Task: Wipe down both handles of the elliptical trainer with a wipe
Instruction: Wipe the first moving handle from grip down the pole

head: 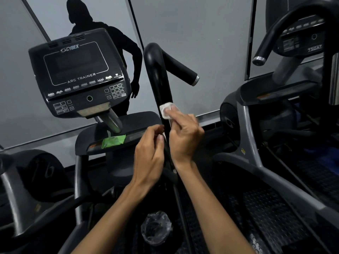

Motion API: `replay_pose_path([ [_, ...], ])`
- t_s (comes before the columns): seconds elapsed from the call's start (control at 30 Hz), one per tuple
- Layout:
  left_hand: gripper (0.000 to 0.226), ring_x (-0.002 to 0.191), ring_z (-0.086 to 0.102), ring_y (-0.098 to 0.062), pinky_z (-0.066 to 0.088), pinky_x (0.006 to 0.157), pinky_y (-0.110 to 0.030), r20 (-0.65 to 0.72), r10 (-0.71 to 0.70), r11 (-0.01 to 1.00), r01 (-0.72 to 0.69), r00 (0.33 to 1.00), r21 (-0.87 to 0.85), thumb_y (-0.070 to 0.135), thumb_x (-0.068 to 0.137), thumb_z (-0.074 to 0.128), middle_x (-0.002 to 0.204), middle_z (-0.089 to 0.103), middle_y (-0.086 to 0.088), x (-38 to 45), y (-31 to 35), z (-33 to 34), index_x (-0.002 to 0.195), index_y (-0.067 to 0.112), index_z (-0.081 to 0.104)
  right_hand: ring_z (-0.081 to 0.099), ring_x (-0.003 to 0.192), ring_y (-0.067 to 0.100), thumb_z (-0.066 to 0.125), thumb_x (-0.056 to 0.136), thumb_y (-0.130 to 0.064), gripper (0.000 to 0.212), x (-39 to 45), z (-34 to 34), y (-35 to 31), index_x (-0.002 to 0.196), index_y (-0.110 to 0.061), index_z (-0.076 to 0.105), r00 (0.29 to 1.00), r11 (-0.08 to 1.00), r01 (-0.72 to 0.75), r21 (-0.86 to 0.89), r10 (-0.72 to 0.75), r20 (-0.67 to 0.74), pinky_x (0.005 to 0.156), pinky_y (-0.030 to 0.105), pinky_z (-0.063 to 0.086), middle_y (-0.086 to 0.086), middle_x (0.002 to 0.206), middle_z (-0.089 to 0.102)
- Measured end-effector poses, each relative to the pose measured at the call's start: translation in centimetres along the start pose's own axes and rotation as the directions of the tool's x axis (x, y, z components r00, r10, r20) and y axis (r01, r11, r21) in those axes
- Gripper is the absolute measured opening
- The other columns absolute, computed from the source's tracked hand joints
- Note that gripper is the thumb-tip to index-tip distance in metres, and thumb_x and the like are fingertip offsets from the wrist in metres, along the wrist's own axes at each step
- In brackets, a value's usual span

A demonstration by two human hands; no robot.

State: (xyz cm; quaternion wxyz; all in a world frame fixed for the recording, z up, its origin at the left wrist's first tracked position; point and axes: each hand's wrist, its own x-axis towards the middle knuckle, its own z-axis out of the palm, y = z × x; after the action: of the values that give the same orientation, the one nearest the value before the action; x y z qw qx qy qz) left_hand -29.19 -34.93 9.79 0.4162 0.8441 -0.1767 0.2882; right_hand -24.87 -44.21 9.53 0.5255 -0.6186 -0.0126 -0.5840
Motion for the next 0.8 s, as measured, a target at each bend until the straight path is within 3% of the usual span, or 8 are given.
replay_pose_path([
  [0.07,0.023,0.106,0.064,-0.007,0.053,0.091,-0.034,-0.004,0.030,0.999,-0.030,1.000,0.015,0.012,0.100,0.049,0.112,0.067,0.006,0.2,-0.1,-0.4,0.120,0.013,0.061,0.072,0.088,0.013,0.064,0.089,0.001,0.021,-2.9,-1.3,1.3,0.098,-0.008,0.082,0.999,0.999,0.035,-0.039,-0.035,0.011,0.080,0.019,0.056,0.004,0.104,0.079],
  [0.2,0.032,0.110,0.062,-0.008,0.051,0.095,-0.032,0.016,0.049,0.997,-0.050,0.999,0.066,-0.003,0.099,0.050,0.120,0.063,0.004,0.9,-0.4,-0.5,0.127,0.009,0.059,0.073,0.081,0.010,0.072,0.085,0.004,0.019,-5.5,-3.0,3.6,0.094,-0.008,0.082,0.989,0.990,-0.134,-0.047,0.130,-0.075,0.071,0.029,0.060,0.003,0.095,0.080],
  [0.3,0.041,0.104,0.059,-0.008,0.049,0.091,-0.027,0.009,0.064,0.994,-0.065,0.998,0.088,-0.005,0.094,0.051,0.122,0.059,0.001,1.0,-0.3,0.1,0.132,0.011,0.056,0.076,0.089,0.011,0.075,0.080,0.010,0.025,-3.2,-2.1,2.6,0.097,-0.008,0.081,0.974,0.974,-0.224,0.048,0.225,-0.036,0.079,0.019,0.059,0.002,0.097,0.079],
  [0.47,0.045,0.093,0.058,-0.001,0.044,0.077,-0.014,0.025,0.082,0.994,-0.084,0.996,0.066,-0.001,0.095,0.050,0.117,0.059,0.005,0.5,-0.4,0.4,0.138,0.013,0.055,0.075,0.093,0.013,0.068,0.085,0.010,0.027,-6.3,-3.6,3.4,0.101,-0.008,0.082,0.996,0.996,-0.085,-0.008,0.085,0.015,0.080,0.027,0.060,0.003,0.106,0.078],
  [0.57,0.047,0.096,0.059,-0.001,0.045,0.079,-0.014,0.044,0.058,0.996,-0.061,0.997,0.058,-0.005,0.096,0.052,0.125,0.059,0.007,0.1,-0.7,0.5,0.139,0.014,0.055,0.075,0.094,0.012,0.068,0.082,0.017,0.035,-8.9,-4.9,4.9,0.099,-0.010,0.082,0.971,0.971,-0.239,-0.008,0.239,-0.027,0.078,0.037,0.061,0.001,0.104,0.078],
  [0.63,0.049,0.103,0.059,0.001,0.048,0.082,-0.015,0.038,0.059,0.996,-0.062,0.998,0.062,-0.005,0.095,0.053,0.136,0.056,0.006,-0.2,-0.6,0.9,0.139,0.014,0.055,0.076,0.095,0.012,0.068,0.080,0.017,0.037,-8.0,-4.3,4.2,0.098,-0.012,0.081,0.945,0.946,-0.322,0.032,0.323,-0.046,0.081,0.032,0.061,0.000,0.103,0.078],
  [0.7,0.050,0.104,0.059,0.001,0.049,0.082,-0.014,0.032,0.058,0.997,-0.059,0.998,0.058,-0.005,0.094,0.055,0.140,0.055,0.006,-0.4,-0.5,1.2,0.140,0.015,0.055,0.076,0.098,0.012,0.068,0.080,0.016,0.033,-6.8,-3.4,2.8,0.097,-0.009,0.082,0.954,0.954,-0.295,0.054,0.297,-0.030,0.085,0.022,0.059,0.002,0.104,0.078],
  [0.8,0.050,0.104,0.061,-0.002,0.049,0.080,-0.014,0.037,0.044,0.999,-0.045,0.998,0.022,-0.005,0.095,0.056,0.131,0.058,0.007,-0.4,-0.4,0.8,0.141,0.014,0.054,0.074,0.103,0.014,0.072,0.083,0.013,0.027,-7.5,-3.4,2.3,0.100,-0.006,0.081,0.989,0.989,-0.145,0.030,0.145,0.017,0.091,0.023,0.056,0.006,0.107,0.078],
])
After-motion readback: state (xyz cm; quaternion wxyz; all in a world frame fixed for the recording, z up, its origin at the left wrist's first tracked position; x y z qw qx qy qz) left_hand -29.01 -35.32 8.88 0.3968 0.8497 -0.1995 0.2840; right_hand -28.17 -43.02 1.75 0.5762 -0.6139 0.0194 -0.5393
